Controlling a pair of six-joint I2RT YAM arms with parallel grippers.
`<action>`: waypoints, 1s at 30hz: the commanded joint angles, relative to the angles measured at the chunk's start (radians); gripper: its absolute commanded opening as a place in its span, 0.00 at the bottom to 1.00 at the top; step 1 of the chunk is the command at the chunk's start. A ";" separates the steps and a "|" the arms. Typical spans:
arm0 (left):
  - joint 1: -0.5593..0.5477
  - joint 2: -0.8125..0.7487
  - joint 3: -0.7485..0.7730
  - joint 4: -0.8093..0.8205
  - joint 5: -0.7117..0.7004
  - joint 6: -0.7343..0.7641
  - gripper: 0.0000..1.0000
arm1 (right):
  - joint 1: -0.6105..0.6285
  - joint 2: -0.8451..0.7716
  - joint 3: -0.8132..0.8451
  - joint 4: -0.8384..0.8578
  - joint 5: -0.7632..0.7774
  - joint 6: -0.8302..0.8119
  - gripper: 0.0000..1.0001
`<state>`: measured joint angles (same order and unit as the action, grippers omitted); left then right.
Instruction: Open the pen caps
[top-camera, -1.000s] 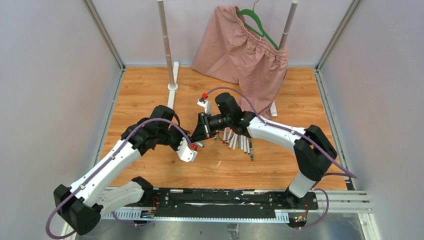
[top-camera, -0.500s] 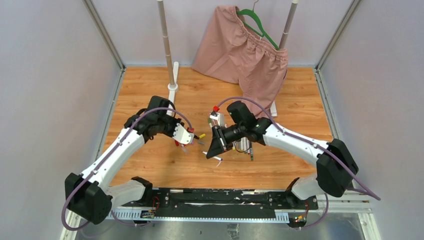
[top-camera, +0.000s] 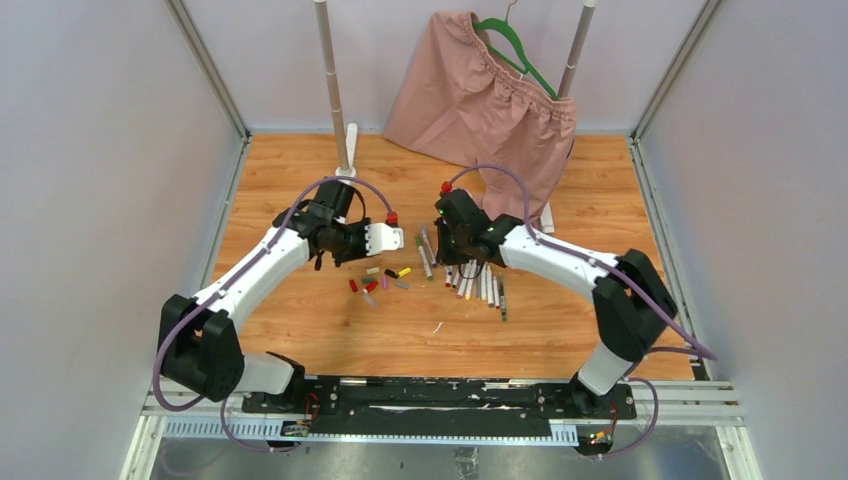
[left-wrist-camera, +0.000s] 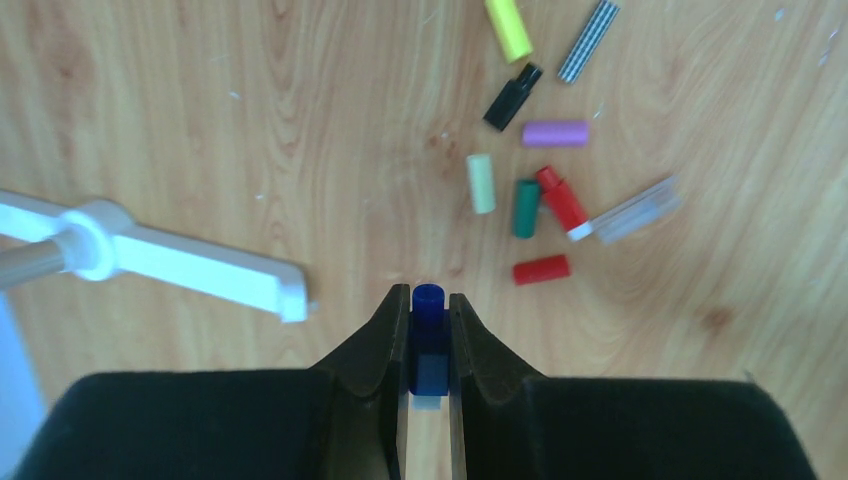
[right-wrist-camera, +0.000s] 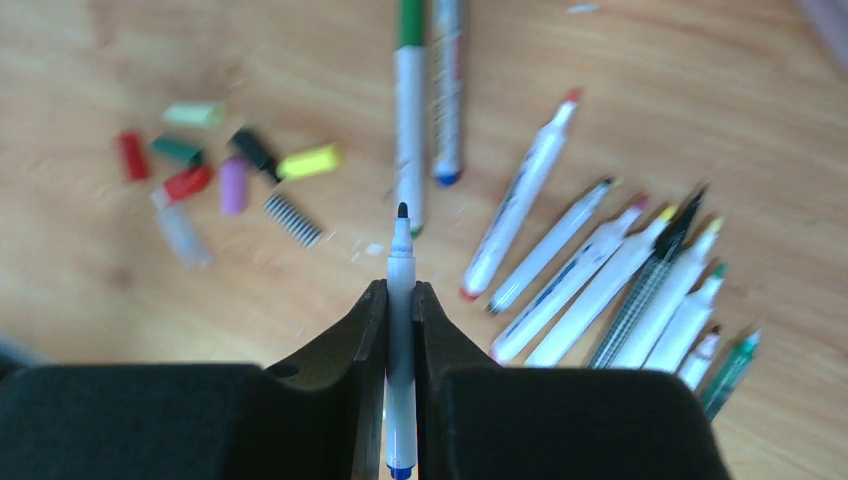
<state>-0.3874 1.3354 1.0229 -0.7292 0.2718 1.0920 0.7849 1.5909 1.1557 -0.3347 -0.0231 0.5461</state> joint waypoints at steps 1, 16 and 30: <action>0.007 0.012 -0.015 0.039 0.113 -0.217 0.01 | -0.010 0.120 0.073 0.005 0.265 0.037 0.00; 0.130 0.177 -0.070 0.153 0.150 -0.404 0.03 | -0.013 0.249 0.007 0.208 0.287 0.097 0.00; 0.130 0.315 -0.055 0.220 0.072 -0.463 0.13 | -0.014 0.266 -0.076 0.281 0.289 0.090 0.11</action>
<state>-0.2611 1.6440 0.9607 -0.5415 0.3637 0.6437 0.7830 1.8370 1.1057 -0.0715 0.2295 0.6216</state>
